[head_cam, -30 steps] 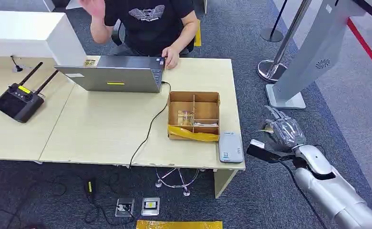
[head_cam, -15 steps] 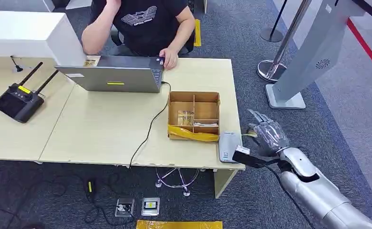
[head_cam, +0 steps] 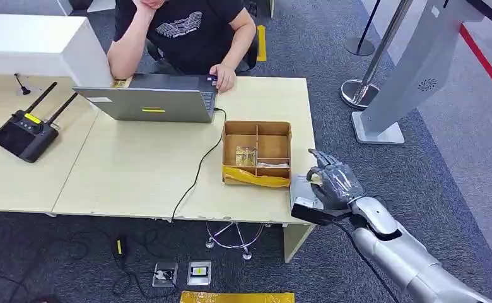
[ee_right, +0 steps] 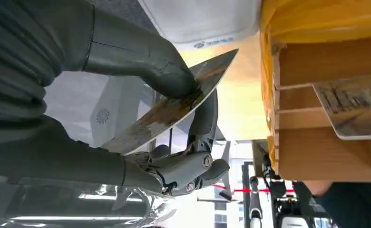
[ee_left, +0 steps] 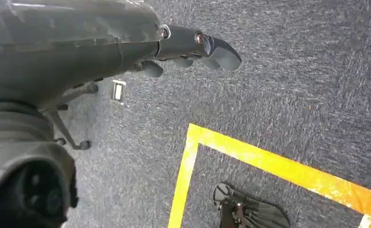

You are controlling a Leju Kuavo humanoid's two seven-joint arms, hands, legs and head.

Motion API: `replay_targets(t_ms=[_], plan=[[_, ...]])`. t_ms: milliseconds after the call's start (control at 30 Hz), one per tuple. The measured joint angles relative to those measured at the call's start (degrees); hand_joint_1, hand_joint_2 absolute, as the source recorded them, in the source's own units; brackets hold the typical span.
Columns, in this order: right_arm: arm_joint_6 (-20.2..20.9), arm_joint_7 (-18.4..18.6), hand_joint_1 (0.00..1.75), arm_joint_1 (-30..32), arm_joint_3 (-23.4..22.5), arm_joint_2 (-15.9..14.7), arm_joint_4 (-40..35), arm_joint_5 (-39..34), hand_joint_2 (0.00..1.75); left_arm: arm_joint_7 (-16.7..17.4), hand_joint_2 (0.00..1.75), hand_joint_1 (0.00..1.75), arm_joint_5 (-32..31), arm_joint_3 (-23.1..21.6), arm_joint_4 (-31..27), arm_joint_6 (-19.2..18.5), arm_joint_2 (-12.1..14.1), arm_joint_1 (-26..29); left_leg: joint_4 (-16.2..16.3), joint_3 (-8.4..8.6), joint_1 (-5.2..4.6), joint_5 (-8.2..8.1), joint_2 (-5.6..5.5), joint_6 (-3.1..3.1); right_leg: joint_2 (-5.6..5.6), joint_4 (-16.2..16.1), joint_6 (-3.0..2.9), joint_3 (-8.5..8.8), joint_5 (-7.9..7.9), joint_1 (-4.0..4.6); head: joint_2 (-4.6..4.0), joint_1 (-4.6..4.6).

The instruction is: Pass the card to the sensor for recognition and then transmit it.

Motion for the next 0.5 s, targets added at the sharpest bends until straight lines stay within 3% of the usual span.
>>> replay_targets(t_ms=[500], plan=[[1.6, 0.0, 1.75, 0.0, 1.3, 1.6, 3.8, -1.7, 1.75, 0.0, 0.00, 0.00, 0.2, 0.0, 0.0, 0.4, -0.3, 0.0, 0.0, -0.01, 0.00, 0.00, 0.00, 0.00, 0.01, 0.0, 0.00, -0.02, 0.00, 0.00, 0.00, 0.00]])
